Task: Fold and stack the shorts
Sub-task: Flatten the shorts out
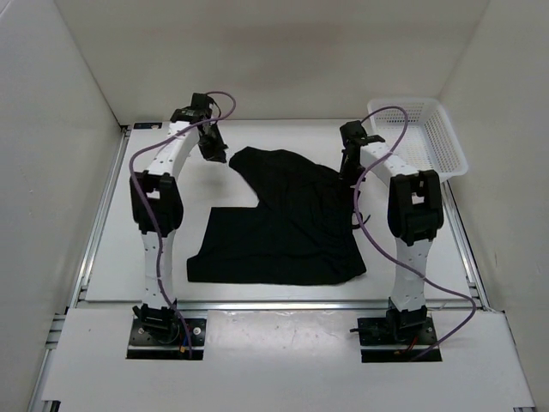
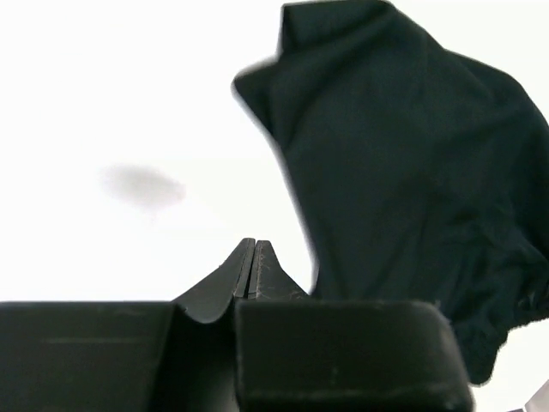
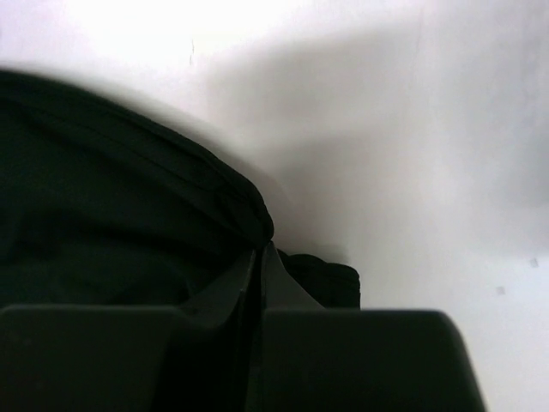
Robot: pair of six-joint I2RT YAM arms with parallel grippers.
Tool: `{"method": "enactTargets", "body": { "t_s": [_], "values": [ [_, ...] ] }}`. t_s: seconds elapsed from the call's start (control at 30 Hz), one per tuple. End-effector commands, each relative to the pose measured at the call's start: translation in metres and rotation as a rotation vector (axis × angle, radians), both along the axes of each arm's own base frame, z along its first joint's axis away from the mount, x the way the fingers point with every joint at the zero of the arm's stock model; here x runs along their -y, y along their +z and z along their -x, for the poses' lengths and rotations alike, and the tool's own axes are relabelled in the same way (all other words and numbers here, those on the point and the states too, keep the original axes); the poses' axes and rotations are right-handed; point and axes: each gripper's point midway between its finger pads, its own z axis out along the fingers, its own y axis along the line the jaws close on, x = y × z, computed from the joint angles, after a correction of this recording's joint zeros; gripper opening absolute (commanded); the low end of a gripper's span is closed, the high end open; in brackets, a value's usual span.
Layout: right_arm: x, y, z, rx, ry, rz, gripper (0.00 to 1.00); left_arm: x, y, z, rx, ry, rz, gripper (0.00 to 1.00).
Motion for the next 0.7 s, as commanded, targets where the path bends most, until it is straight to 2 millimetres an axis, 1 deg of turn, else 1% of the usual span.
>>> {"method": "enactTargets", "body": {
  "t_s": [0.0, 0.03, 0.07, 0.1, 0.13, 0.17, 0.2, 0.23, 0.27, 0.3, 0.33, 0.37, 0.4, 0.43, 0.47, 0.5, 0.53, 0.57, 0.6, 0.63, 0.67],
  "values": [
    [-0.008, 0.058, 0.004, 0.13, 0.045, 0.002, 0.0, -0.024, 0.077, 0.022, 0.137, 0.014, -0.046, 0.1],
    [-0.013, 0.061, 0.009, 0.133, 0.059, 0.001, 0.0, -0.032, 0.08, 0.03, 0.132, 0.028, -0.057, 0.1],
    [-0.007, 0.056, 0.017, 0.116, 0.063, 0.023, 0.0, -0.037, 0.082, 0.05, 0.115, 0.033, -0.07, 0.1],
    [-0.01, 0.063, 0.021, 0.13, 0.071, 0.027, 0.0, -0.04, 0.085, 0.058, 0.119, 0.038, -0.077, 0.1],
    [-0.013, 0.064, 0.026, 0.129, 0.079, 0.035, 0.0, -0.044, 0.087, 0.062, 0.129, 0.047, -0.091, 0.1],
    [-0.01, 0.06, 0.028, 0.12, 0.075, 0.047, 0.0, -0.044, 0.093, 0.068, 0.146, 0.048, -0.089, 0.1],
    [-0.009, 0.061, 0.031, 0.122, 0.075, 0.047, 0.0, -0.044, 0.089, 0.068, 0.141, 0.048, -0.089, 0.1],
    [-0.008, 0.057, 0.034, 0.11, 0.075, 0.05, 0.0, -0.04, 0.089, 0.066, 0.145, 0.039, -0.088, 0.1],
    [-0.008, 0.057, 0.034, 0.11, 0.075, 0.051, 0.0, -0.03, 0.069, 0.058, 0.108, 0.019, -0.094, 0.1],
    [-0.008, 0.053, 0.034, 0.1, 0.076, 0.053, 0.0, -0.027, 0.08, 0.042, 0.141, 0.02, -0.088, 0.2],
    [-0.008, 0.053, 0.034, 0.1, 0.076, 0.054, 0.0, -0.018, 0.073, 0.041, 0.107, 0.0, -0.085, 0.29],
    [-0.013, 0.056, 0.033, 0.11, 0.084, 0.05, 0.0, -0.01, 0.067, 0.033, 0.097, -0.013, -0.087, 0.45],
    [-0.014, 0.055, 0.035, 0.099, 0.089, 0.045, 0.0, -0.003, 0.056, 0.01, 0.098, -0.019, -0.075, 0.66],
    [-0.015, 0.058, 0.033, 0.108, 0.088, 0.042, 0.0, 0.005, 0.049, 0.003, 0.084, -0.029, -0.042, 0.82],
    [-0.015, 0.054, 0.033, 0.1, 0.081, 0.04, 0.0, 0.01, 0.042, -0.006, 0.084, -0.025, -0.025, 0.87],
    [-0.015, 0.054, 0.033, 0.1, 0.081, 0.04, 0.0, 0.018, 0.013, -0.01, 0.034, -0.031, -0.02, 0.89],
    [-0.015, 0.057, 0.033, 0.098, 0.081, 0.041, 0.0, 0.021, 0.015, -0.02, 0.055, -0.013, -0.006, 0.89],
    [-0.016, 0.056, 0.031, 0.098, 0.081, 0.041, 0.0, 0.025, 0.009, -0.026, 0.058, -0.008, 0.008, 0.89],
    [-0.016, 0.056, 0.031, 0.098, 0.081, 0.041, 0.0, 0.026, -0.009, -0.03, 0.04, -0.008, 0.004, 0.89],
    [-0.016, 0.056, 0.031, 0.098, 0.081, 0.041, 0.0, 0.029, -0.011, -0.036, 0.054, 0.0, 0.024, 0.89],
    [-0.016, 0.053, 0.031, 0.088, 0.081, 0.044, 0.0, 0.035, -0.015, -0.038, 0.053, -0.005, 0.053, 0.89]
  ]
}}
